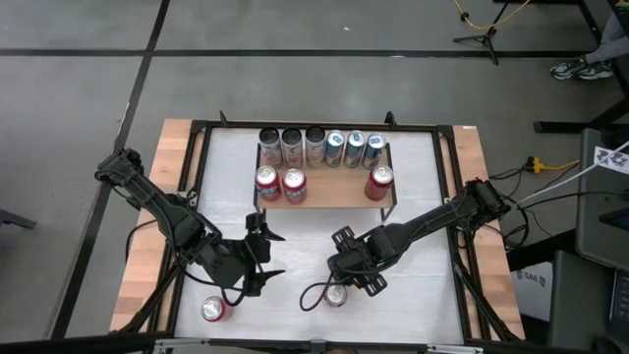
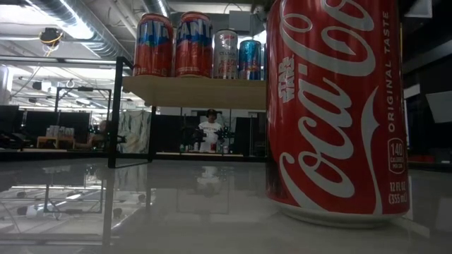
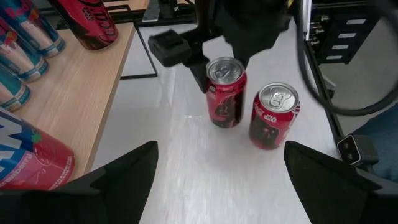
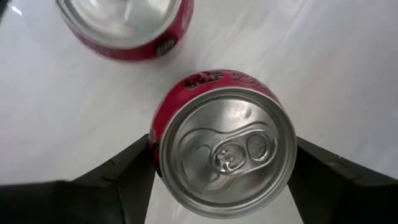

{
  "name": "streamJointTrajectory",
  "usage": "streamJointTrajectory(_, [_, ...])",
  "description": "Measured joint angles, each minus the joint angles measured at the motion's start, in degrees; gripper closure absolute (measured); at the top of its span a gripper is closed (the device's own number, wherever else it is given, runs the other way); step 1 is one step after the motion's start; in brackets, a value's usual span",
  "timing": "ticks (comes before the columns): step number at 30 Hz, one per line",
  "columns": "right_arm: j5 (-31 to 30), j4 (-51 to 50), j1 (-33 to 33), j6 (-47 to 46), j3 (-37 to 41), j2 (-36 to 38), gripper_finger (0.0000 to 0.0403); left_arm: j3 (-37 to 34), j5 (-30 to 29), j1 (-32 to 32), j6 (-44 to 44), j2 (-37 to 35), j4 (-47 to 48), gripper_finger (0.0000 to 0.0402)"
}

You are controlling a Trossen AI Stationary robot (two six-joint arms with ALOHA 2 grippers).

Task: Place canned beverage on shelf
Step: Put the top red soda can on the shelf aligned with the blue soda can

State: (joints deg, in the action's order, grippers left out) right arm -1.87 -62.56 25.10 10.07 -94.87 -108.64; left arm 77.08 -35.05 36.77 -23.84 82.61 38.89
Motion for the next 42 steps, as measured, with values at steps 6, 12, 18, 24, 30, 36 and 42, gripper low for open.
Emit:
streamJointTrajectory(6, [-0.06,-7.04,-0.15,0.02,-8.65,0.0,0.0113,0.0,0.0,0.0,0.0,0.0,0.0,0.0062])
streamJointTrajectory(12, [-0.27,-13.58,-2.21,-1.01,-17.84,0.0,0.0114,0.0,-0.01,0.01,0.0,0.0,0.02,0.0062])
streamJointTrajectory(18, [-0.53,-19.17,-6.41,-1.14,-25.43,0.0,0.0114,0.0,-0.01,0.02,0.0,0.0,0.02,0.0062])
streamJointTrajectory(24, [-0.54,-23.79,-12.31,-1.16,-30.3,0.14,0.0113,-0.02,0.0,0.02,0.35,0.0,0.02,0.0062])
streamJointTrajectory(30, [-0.57,-27.24,-18.77,-1.25,-31.15,0.17,0.0114,-0.02,-0.01,0.0,0.44,-0.02,0.02,0.0062])
streamJointTrajectory(36, [-0.71,-27.45,-23.8,-1.68,-31.11,0.17,0.0113,-0.02,-0.02,0.02,0.44,-0.02,0.02,0.0062])
streamJointTrajectory(42, [-2.09,-27.48,-26.76,-4.37,-31.08,0.17,0.0113,-0.02,-0.02,0.01,0.46,-0.02,0.03,0.0062])
